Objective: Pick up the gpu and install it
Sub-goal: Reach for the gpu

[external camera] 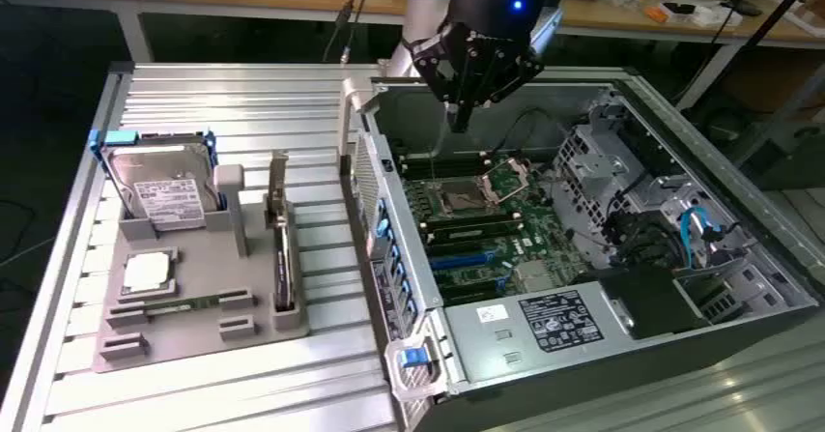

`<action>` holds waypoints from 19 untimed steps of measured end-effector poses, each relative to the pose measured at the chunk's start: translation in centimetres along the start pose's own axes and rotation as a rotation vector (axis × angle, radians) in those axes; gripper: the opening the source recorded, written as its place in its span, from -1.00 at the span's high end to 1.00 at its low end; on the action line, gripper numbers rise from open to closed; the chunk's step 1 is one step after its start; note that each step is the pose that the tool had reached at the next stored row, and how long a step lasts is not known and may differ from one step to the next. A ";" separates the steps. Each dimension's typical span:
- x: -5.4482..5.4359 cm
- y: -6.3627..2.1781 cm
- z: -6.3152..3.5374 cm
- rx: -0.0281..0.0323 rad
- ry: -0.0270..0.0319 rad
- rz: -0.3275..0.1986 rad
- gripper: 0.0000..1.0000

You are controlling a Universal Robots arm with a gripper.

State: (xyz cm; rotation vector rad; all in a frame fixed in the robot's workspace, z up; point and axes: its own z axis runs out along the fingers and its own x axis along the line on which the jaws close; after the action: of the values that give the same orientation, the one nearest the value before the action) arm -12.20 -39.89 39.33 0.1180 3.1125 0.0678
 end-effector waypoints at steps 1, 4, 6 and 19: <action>0.5 -0.04 -0.02 0.0000 -0.0001 0.000 0.79; 2.5 -0.19 -0.07 0.0001 -0.0005 0.000 0.79; 3.3 -0.25 -0.09 0.0000 -0.0006 0.000 0.79; 8.9 -0.67 -0.25 0.0001 -0.0005 0.000 0.79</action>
State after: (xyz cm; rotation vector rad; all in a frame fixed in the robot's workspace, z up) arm -21.10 -39.89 39.33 0.1180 3.1120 0.0676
